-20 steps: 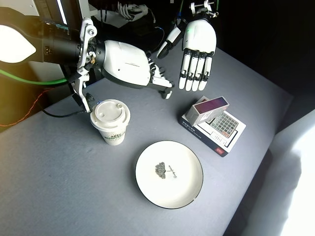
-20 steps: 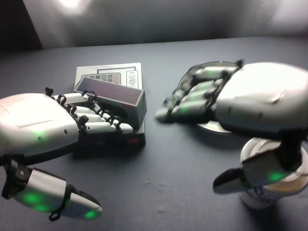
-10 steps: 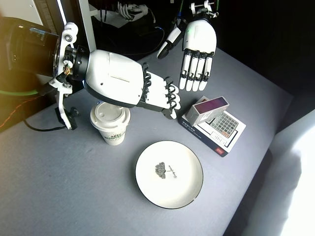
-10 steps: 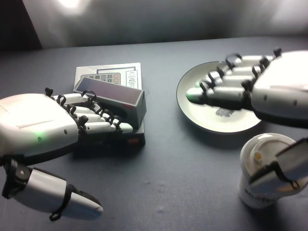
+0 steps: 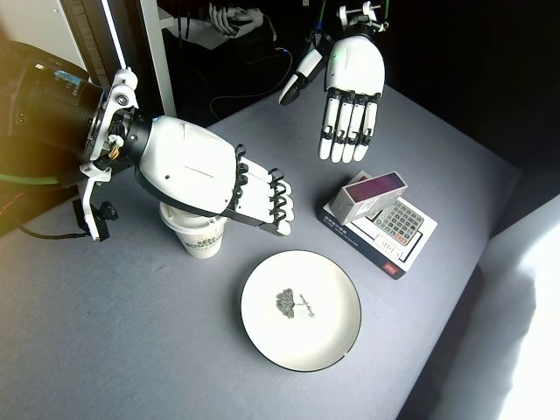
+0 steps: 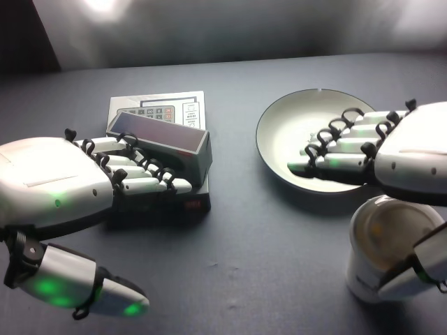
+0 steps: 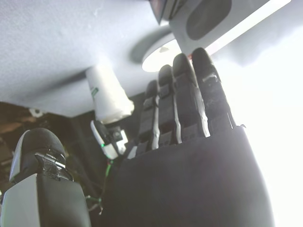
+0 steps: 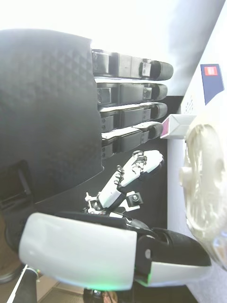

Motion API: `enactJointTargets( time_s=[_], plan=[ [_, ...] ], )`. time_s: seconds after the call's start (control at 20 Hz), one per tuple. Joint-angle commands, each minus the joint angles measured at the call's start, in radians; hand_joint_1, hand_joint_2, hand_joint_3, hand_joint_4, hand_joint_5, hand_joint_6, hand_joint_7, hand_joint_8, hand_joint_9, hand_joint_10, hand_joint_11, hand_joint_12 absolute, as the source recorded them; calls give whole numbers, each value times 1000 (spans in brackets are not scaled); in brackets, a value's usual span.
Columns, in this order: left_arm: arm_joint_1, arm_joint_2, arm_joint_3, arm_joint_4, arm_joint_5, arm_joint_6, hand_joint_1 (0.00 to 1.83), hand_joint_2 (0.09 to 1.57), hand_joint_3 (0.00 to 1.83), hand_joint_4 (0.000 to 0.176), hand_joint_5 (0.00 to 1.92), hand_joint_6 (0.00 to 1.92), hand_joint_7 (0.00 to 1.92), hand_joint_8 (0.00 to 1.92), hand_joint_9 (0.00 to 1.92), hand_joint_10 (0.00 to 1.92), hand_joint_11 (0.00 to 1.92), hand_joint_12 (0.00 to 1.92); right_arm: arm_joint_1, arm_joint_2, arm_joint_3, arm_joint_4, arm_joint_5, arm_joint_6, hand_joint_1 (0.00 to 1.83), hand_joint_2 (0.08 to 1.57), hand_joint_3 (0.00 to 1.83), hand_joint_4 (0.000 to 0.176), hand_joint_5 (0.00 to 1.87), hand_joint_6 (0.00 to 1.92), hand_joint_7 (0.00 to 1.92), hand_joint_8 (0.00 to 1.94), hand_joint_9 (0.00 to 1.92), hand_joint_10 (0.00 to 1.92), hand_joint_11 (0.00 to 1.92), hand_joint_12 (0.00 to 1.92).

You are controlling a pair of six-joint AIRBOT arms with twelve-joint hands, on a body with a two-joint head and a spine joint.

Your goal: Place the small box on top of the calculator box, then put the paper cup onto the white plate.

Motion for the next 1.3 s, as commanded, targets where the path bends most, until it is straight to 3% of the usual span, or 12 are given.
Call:
enactJointTargets(
  time_s=[0.0, 0.6, 0.7, 0.8, 1.0, 1.2, 1.25],
  plan=[
    [-12, 11, -1, -13, -84, -5, 246, 1015, 0, 0, 131, 0, 224, 1, 245, 0, 0, 603, 2, 8, -3, 1, 46, 0, 722, 823, 4, 0, 0, 0, 0, 0, 0, 0, 0, 246],
    [-12, 11, 1, -10, -80, -5, 242, 1014, 3, 0, 150, 0, 250, 0, 274, 0, 0, 651, -29, 7, -4, 1, 22, 1, 666, 831, 0, 0, 0, 0, 0, 0, 0, 0, 0, 166],
    [-12, 11, 2, -10, -79, -5, 224, 1019, 1, 0, 144, 4, 244, 5, 270, 5, 0, 638, -34, 6, -4, 1, 22, 1, 610, 846, 2, 0, 0, 0, 0, 0, 0, 0, 0, 241],
    [-12, 11, 2, -10, -79, -5, 254, 1016, 0, 0, 156, 8, 261, 10, 283, 9, 0, 636, -39, 3, -1, 1, 24, 1, 699, 763, 0, 0, 0, 0, 0, 0, 8, 2, 0, 303],
    [-12, 11, 2, -9, -77, -5, 283, 1000, 0, 0, 194, 8, 289, 7, 293, 5, 0, 660, -42, -3, 14, 1, 25, 14, 676, 782, 3, 0, 0, 0, 0, 0, 0, 0, 0, 116],
    [-12, 11, 2, -6, -75, -5, 281, 1009, 0, 0, 181, 3, 283, 3, 285, 5, 0, 621, -43, -7, 15, 1, 26, 15, 673, 755, 0, 0, 0, 0, 0, 0, 0, 0, 0, 163],
    [-12, 11, 2, -5, -74, -5, 249, 1013, 1, 0, 168, 0, 273, 1, 277, 1, 0, 607, -43, -7, 15, 1, 28, 15, 623, 806, 12, 0, 0, 0, 0, 0, 0, 0, 0, 83]
  ],
)
